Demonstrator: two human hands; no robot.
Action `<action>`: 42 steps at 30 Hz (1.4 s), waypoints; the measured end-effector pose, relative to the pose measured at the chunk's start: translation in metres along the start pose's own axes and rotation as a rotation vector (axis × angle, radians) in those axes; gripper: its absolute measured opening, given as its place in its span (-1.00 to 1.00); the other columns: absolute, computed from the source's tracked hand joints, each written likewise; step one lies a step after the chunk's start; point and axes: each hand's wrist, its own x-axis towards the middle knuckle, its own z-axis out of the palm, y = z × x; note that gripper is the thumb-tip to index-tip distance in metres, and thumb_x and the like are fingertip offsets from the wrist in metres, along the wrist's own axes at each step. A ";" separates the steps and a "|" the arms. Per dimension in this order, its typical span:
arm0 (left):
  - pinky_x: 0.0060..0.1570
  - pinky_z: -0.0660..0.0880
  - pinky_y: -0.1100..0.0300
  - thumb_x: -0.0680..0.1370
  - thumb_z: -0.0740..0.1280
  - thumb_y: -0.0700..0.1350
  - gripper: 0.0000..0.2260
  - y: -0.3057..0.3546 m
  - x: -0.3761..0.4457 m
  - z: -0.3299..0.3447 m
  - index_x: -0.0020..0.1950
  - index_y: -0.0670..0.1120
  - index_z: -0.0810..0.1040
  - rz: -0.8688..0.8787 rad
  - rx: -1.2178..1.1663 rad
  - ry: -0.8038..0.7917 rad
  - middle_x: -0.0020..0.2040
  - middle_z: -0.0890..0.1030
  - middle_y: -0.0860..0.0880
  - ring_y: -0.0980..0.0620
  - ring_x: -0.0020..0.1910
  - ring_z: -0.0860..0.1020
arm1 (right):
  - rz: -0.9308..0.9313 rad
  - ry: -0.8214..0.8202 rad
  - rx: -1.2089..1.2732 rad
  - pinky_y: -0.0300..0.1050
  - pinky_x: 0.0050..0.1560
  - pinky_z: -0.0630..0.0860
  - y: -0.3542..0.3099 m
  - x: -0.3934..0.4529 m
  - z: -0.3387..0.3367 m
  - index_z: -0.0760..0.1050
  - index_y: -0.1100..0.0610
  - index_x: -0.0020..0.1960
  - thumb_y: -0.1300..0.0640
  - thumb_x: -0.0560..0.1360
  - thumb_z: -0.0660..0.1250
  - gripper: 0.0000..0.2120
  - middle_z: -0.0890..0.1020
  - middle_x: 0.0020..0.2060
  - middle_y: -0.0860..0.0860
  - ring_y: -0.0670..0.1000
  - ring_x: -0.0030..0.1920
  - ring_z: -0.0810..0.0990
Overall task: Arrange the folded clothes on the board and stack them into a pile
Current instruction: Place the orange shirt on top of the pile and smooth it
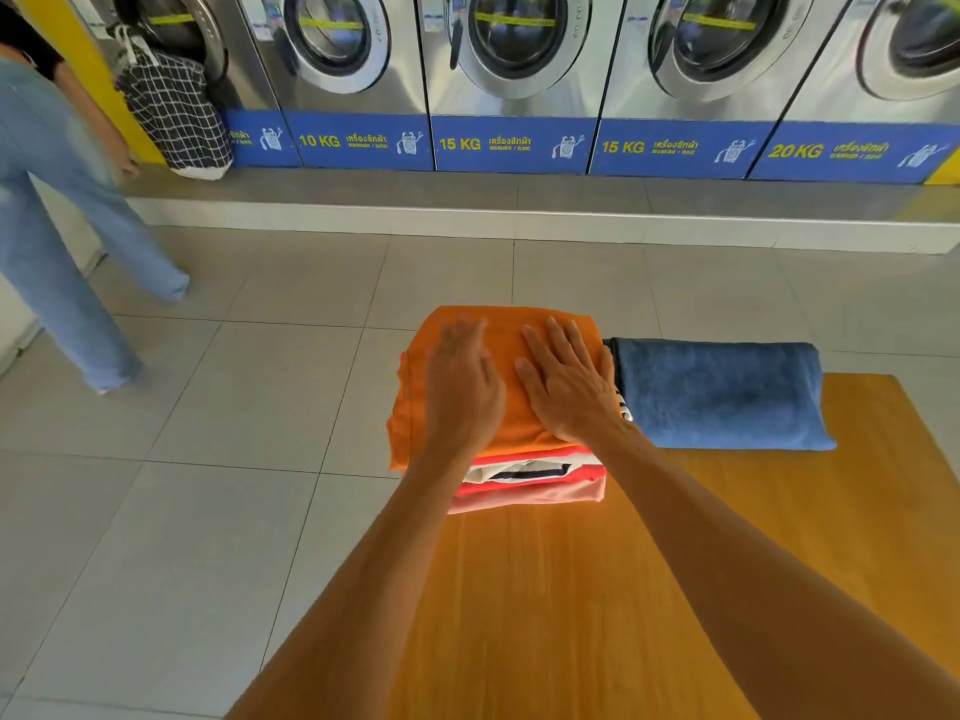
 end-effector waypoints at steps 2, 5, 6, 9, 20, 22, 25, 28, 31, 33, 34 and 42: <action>0.56 -0.02 -0.11 0.69 0.00 0.04 -0.53 -0.002 0.004 0.019 0.59 -0.07 0.16 0.043 0.152 -0.203 0.61 0.14 -0.09 -0.07 0.60 0.04 | 0.058 -0.040 -0.005 0.32 0.55 -0.25 0.016 -0.002 -0.004 -0.17 -0.15 0.63 -0.30 0.63 -0.25 -0.39 -0.15 0.64 -0.08 0.00 0.63 -0.23; 0.54 -0.17 -0.16 0.67 -0.14 0.17 -0.45 -0.031 0.020 0.024 0.62 -0.03 -0.05 -0.078 0.327 -0.286 0.64 -0.06 -0.09 -0.10 0.61 -0.10 | 0.215 -0.084 -0.015 0.39 0.53 -0.23 0.039 -0.004 -0.016 -0.18 -0.08 0.64 -0.26 0.64 -0.23 -0.38 -0.10 0.65 -0.03 0.07 0.63 -0.18; 0.53 -0.13 -0.21 0.67 -0.15 0.16 -0.44 -0.038 0.029 0.020 0.62 -0.06 -0.04 -0.159 0.322 -0.255 0.63 -0.04 -0.12 -0.13 0.61 -0.08 | 0.245 -0.065 -0.031 0.41 0.52 -0.22 0.043 -0.004 -0.021 -0.16 -0.05 0.64 -0.24 0.65 -0.21 -0.39 -0.09 0.65 0.00 0.09 0.64 -0.17; 0.52 -0.11 -0.24 0.67 -0.12 0.12 -0.46 -0.039 0.053 0.018 0.60 -0.11 0.06 -0.156 0.351 -0.172 0.63 0.04 -0.14 -0.15 0.61 -0.04 | 0.175 0.046 -0.050 0.40 0.54 -0.18 0.029 0.005 -0.027 -0.08 -0.01 0.64 -0.13 0.69 -0.14 -0.45 -0.09 0.65 0.02 0.09 0.64 -0.18; 0.51 -0.08 -0.24 0.64 -0.19 0.22 -0.47 -0.070 0.055 0.036 0.60 0.11 -0.01 -0.153 0.264 -0.317 0.63 0.02 -0.05 -0.11 0.61 -0.02 | 0.078 -0.020 0.092 0.21 0.59 -0.13 0.020 0.031 -0.002 -0.02 -0.09 0.63 -0.29 0.63 -0.22 -0.37 0.02 0.64 -0.03 0.05 0.64 -0.07; 0.51 -0.08 -0.28 0.64 -0.19 0.23 -0.47 -0.074 0.053 0.034 0.60 0.14 -0.04 -0.217 0.229 -0.317 0.64 0.00 -0.05 -0.14 0.61 -0.03 | 0.129 -0.043 0.104 0.11 0.61 -0.08 0.036 0.030 -0.002 -0.06 -0.01 0.64 -0.29 0.64 -0.22 -0.35 0.02 0.65 0.02 0.07 0.63 -0.03; 0.48 0.02 -0.33 0.63 -0.20 0.24 -0.46 -0.086 0.044 0.025 0.61 0.15 -0.08 -0.321 0.144 -0.324 0.63 0.06 -0.09 -0.20 0.59 0.07 | 0.150 -0.015 0.114 0.06 0.62 -0.05 0.039 0.019 -0.001 -0.10 0.09 0.65 -0.26 0.65 -0.21 -0.32 0.01 0.64 0.07 0.07 0.63 0.00; 0.44 0.18 -0.31 0.62 -0.21 0.25 -0.44 -0.095 0.031 0.015 0.61 0.14 -0.12 -0.362 0.016 -0.349 0.60 0.16 -0.12 -0.26 0.53 0.23 | 0.206 0.040 0.232 0.13 0.58 0.09 0.030 0.000 0.002 -0.13 0.08 0.64 -0.22 0.67 -0.16 -0.36 0.09 0.63 0.10 0.16 0.59 0.17; 0.42 0.28 -0.26 0.60 -0.21 0.28 -0.42 -0.096 0.023 0.008 0.61 0.13 -0.11 -0.496 -0.117 -0.395 0.58 0.21 -0.14 -0.29 0.48 0.31 | 0.328 0.040 0.490 0.23 0.36 0.37 0.022 -0.020 0.006 -0.04 0.11 0.63 -0.17 0.69 -0.10 -0.40 0.36 0.51 0.14 0.27 0.42 0.43; 0.39 0.32 -0.25 0.58 -0.21 0.32 -0.40 -0.094 0.020 0.004 0.60 0.17 -0.10 -0.617 -0.211 -0.440 0.57 0.24 -0.13 -0.29 0.45 0.34 | 0.401 0.006 0.598 0.22 0.31 0.40 0.019 -0.027 0.005 0.05 0.16 0.60 -0.15 0.69 -0.08 -0.41 0.43 0.45 0.17 0.28 0.38 0.46; 0.38 0.33 -0.26 0.57 -0.21 0.33 -0.39 -0.092 0.019 0.001 0.60 0.18 -0.10 -0.645 -0.236 -0.452 0.57 0.24 -0.13 -0.28 0.45 0.35 | 0.431 -0.014 0.627 0.22 0.31 0.40 0.017 -0.030 0.004 0.07 0.15 0.60 -0.14 0.69 -0.08 -0.42 0.44 0.44 0.17 0.28 0.37 0.47; 0.34 0.39 -0.25 0.58 -0.19 0.33 -0.33 -0.086 0.002 -0.017 0.55 -0.02 0.22 -0.827 -0.257 -0.468 0.44 0.43 -0.21 -0.30 0.33 0.47 | 0.543 -0.055 0.822 -0.02 -0.06 0.53 0.024 -0.063 0.003 0.47 0.08 0.21 -0.19 0.68 -0.04 -0.55 0.59 -0.07 0.02 0.00 -0.12 0.56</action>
